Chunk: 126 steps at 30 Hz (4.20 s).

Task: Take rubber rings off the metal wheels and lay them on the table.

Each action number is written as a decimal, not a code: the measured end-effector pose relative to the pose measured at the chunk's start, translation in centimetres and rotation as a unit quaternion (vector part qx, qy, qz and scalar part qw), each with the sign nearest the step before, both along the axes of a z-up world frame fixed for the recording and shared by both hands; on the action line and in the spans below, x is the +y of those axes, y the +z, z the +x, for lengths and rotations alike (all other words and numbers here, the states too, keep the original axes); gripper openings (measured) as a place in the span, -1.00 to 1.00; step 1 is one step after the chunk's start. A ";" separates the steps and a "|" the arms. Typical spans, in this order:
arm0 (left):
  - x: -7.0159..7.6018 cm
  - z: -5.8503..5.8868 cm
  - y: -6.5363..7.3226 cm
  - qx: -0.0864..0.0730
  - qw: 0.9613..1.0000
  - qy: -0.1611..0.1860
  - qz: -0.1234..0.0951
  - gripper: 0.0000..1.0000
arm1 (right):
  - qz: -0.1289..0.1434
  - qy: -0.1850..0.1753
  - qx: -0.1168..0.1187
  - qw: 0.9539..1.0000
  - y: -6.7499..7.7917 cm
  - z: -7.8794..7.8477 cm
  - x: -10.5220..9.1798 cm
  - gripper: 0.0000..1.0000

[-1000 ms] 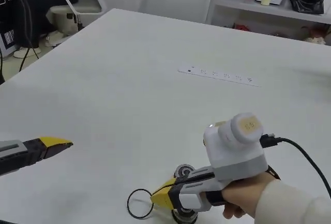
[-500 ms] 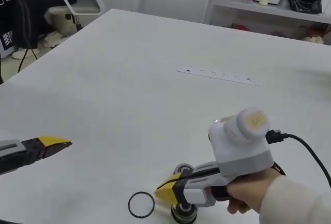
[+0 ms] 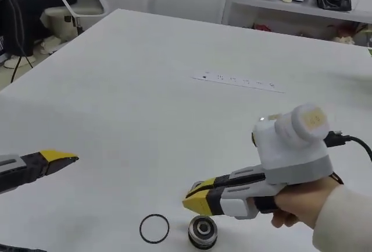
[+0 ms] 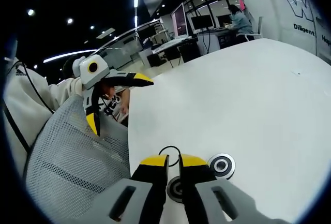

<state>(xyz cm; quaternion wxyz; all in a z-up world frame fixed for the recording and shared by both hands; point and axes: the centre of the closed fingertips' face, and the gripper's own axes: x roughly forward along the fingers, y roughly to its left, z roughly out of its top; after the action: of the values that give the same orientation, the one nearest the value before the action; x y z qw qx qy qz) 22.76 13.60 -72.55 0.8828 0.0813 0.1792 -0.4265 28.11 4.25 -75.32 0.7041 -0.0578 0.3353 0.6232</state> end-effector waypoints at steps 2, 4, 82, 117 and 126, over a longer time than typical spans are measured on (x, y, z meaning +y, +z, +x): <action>0.0 0.2 0.1 -0.001 1.000 0.000 0.000 1.00 | 0.003 -0.005 -0.003 1.000 0.3 0.2 -0.3 -0.88; 0.0 0.3 0.2 -0.002 1.000 -0.001 0.001 1.00 | 0.005 -0.013 -0.008 1.000 0.7 0.6 -0.7 -0.85; -13.0 3.4 -0.5 -0.009 0.979 -0.202 0.015 -0.13 | -0.008 0.000 -0.019 1.000 -4.1 -1.9 -5.1 -0.62; -14.0 4.0 -6.0 0.018 0.977 -0.203 0.059 -0.64 | -0.027 0.011 -0.046 0.999 -5.5 -1.6 -4.9 -0.69; -14.1 4.0 -6.6 0.030 0.977 -0.203 0.058 -0.64 | -0.029 0.017 -0.054 0.998 -5.6 -1.7 -4.8 -0.71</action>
<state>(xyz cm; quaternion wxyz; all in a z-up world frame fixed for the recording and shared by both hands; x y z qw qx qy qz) 26.72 -0.54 -79.16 0.7659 0.1546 0.2096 -0.5879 26.43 -0.58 -80.95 0.7083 -0.1179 0.3138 0.6213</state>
